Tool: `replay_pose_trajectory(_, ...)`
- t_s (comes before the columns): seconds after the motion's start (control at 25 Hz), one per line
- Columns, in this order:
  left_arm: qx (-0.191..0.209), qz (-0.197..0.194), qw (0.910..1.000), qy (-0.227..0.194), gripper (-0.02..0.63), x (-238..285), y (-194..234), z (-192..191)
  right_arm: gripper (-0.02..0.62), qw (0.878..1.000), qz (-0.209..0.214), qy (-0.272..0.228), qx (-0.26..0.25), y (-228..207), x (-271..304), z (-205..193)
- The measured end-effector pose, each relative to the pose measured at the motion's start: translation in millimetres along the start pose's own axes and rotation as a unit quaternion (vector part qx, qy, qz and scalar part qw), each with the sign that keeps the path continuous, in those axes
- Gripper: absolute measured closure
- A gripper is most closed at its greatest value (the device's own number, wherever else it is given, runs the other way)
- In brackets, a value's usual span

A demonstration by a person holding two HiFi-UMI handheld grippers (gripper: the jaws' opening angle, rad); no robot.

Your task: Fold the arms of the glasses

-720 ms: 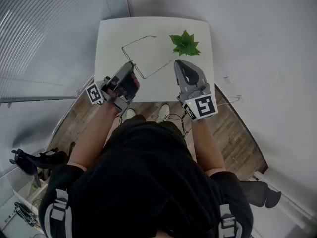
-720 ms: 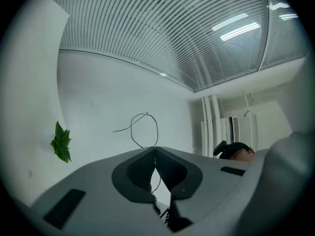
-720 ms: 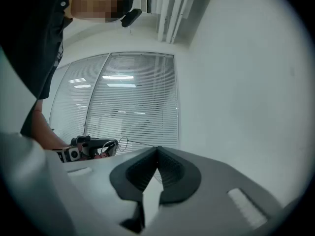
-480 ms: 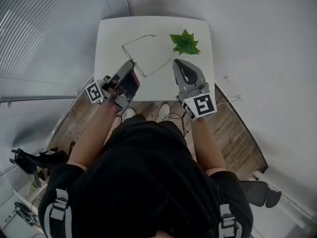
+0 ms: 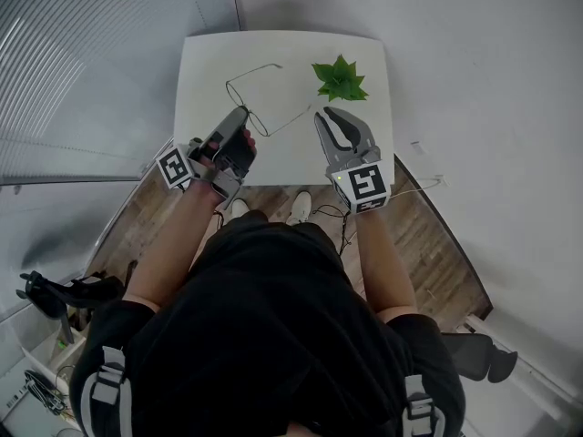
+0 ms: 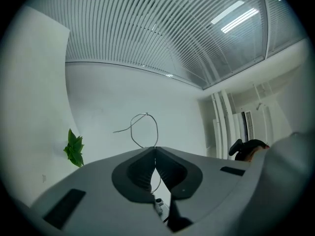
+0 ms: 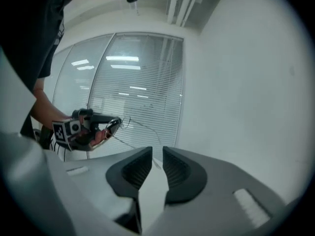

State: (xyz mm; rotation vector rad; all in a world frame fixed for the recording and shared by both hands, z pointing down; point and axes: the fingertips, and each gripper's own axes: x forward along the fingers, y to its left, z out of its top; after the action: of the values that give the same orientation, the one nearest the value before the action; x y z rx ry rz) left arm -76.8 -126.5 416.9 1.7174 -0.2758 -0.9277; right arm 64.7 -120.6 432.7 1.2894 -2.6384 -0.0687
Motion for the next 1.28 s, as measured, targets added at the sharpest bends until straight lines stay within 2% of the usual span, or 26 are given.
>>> replay_pose_trajectory(0.08, 0.001, 0.001, 1.0000, -0.002, 0.595, 3, -3, 0, 0.506, 0.999, -0.003, 0.028, -0.031, 0, 5, -8)
replay_pose_trajectory(0.24, 0.003, -0.005, 1.0000, 0.000, 0.595, 13, -13, -4, 0.505, 0.994, -0.018, 0.061, -0.089, -4, 9, -19)
replay_pose_trajectory(0.52, -0.004, -0.016, 0.9998, 0.007, 0.595, 22, -24, -14, 0.508, 0.984, -0.042, 0.078, -0.152, -10, 9, -18)
replay_pose_trajectory(0.92, -0.012, -0.016, 0.9997, 0.014, 0.595, 25, -21, -21, 0.558, 0.980, -0.047, 0.084, -0.175, -16, 7, -21)
replay_pose_trajectory(1.28, -0.021, -0.014, 0.9995, 0.021, 0.595, 32, -14, -27, 0.558, 0.978, -0.043, 0.084, -0.185, -20, 13, -21)
